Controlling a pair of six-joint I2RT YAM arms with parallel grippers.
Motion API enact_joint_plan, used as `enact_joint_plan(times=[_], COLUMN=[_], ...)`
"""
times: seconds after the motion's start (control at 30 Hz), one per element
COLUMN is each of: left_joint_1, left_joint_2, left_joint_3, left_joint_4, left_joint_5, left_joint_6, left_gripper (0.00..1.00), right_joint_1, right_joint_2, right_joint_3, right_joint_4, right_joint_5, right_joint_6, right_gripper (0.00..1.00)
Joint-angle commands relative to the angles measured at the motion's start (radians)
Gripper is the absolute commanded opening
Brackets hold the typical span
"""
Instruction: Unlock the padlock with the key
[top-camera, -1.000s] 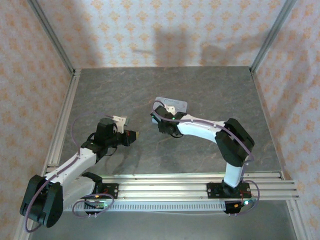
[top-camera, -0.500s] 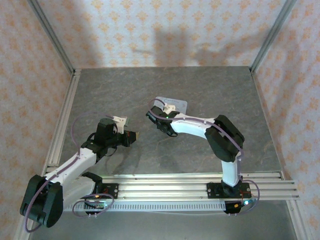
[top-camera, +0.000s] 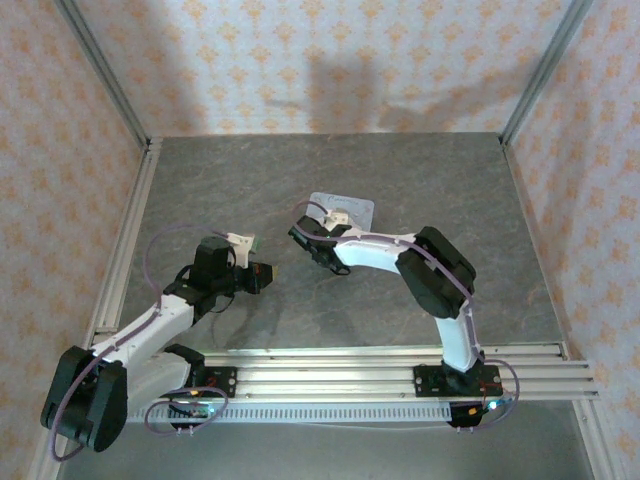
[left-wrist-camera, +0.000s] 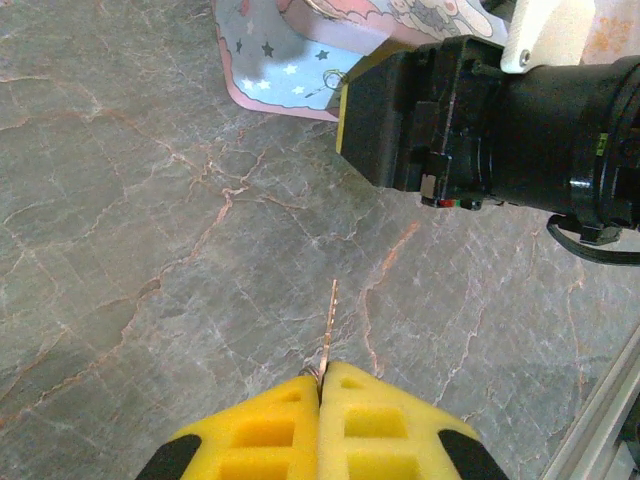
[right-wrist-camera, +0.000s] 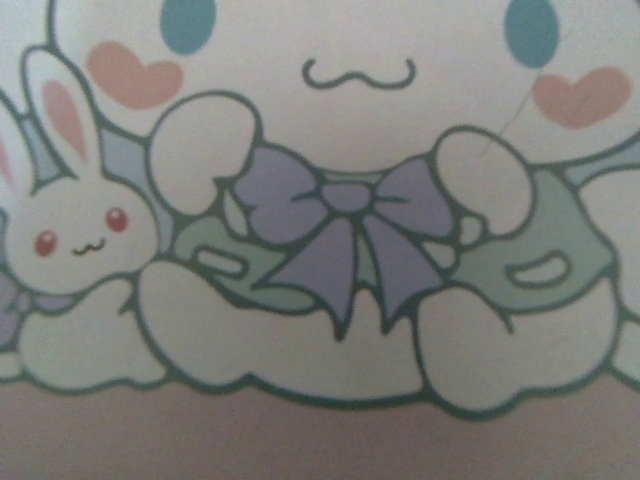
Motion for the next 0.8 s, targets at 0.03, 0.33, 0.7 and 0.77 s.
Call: enact_joint_plan(times=[0.03, 0.33, 0.7, 0.77], left_joint_1=[-0.004, -0.004, -0.016, -0.024], left_joint_2=[-0.010, -0.024, -0.027, -0.002], left_joint_3=[0.001, -0.003, -0.005, -0.001], left_joint_4=[-0.005, -0.014, 0.049, 0.079], left_joint_5=[0.017, 0.015, 0.061, 0.103], left_joint_6=[0.018, 0.020, -0.006, 0.001], left_gripper=[0.00, 0.00, 0.00, 0.00], right_joint_1=[0.004, 0.000, -0.017, -0.032], right_joint_2=[0.031, 0.026, -0.117, -0.147], right_joint_3=[0.034, 0.032, -0.035, -0.052], right_joint_4=[0.019, 0.023, 0.089, 0.098], right_joint_5=[0.060, 0.088, -0.132, -0.225], right_joint_6=[-0.024, -0.063, -0.185, -0.187], right_gripper=[0.38, 0.17, 0.00, 0.00])
